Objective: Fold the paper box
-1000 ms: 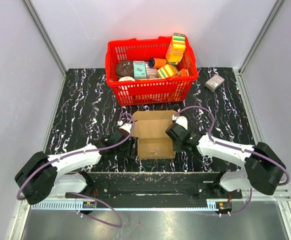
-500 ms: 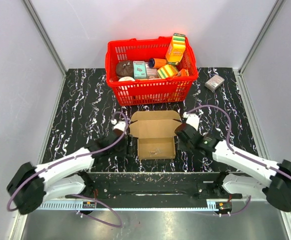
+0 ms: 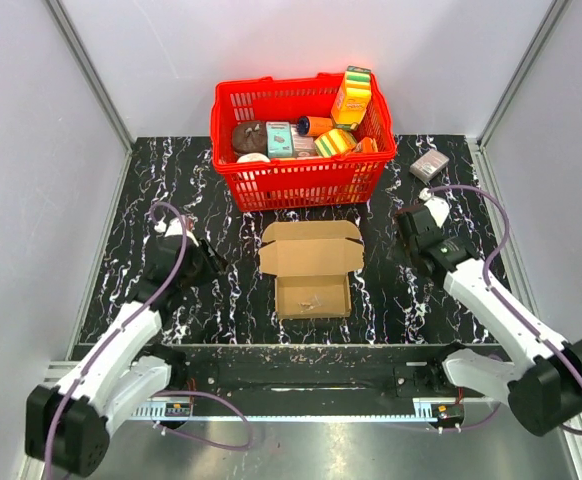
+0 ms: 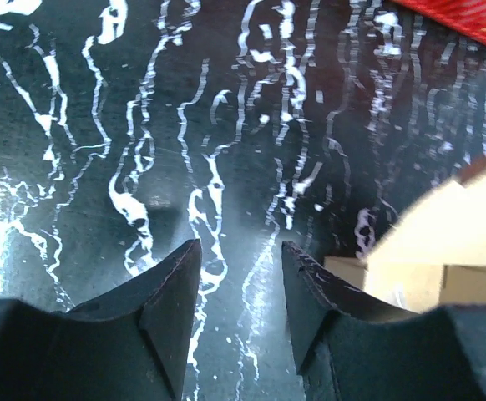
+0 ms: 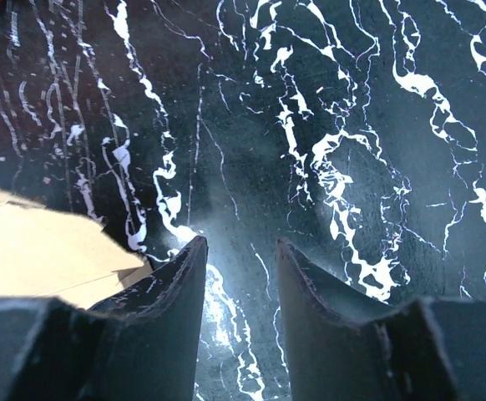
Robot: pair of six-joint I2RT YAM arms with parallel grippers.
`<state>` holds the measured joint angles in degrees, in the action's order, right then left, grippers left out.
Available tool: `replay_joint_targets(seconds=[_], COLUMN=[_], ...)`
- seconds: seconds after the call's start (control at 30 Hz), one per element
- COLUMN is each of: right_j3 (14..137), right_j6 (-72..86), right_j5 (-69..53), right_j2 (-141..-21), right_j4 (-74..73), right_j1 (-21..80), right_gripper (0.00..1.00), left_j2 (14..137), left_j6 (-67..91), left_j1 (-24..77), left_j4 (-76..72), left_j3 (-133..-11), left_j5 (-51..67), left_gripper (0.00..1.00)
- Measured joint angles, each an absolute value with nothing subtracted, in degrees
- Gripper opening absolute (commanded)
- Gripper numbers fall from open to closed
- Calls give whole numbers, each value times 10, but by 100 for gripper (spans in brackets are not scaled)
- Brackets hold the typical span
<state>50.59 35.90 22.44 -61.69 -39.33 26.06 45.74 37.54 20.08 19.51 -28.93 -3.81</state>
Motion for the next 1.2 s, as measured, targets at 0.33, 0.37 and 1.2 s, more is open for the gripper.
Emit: replay_joint_targets(seconds=[0.33,0.37,1.2], right_j3=[517,521,577], right_j6=[321,320,276], right_j5=[122,114,-70], right_j2=[-732,-744,-842], right_j4=[-339,-335,-293], right_j1=[193,189,184], right_gripper=[45,45,41], left_j2=[629,642,813], left_j6=[375,376,363], left_j1=[137,137,212], left_j4=[119,111,75], left_j3=[-322,-331,-454], left_j5=[85,95,166], left_gripper=[51,51,52])
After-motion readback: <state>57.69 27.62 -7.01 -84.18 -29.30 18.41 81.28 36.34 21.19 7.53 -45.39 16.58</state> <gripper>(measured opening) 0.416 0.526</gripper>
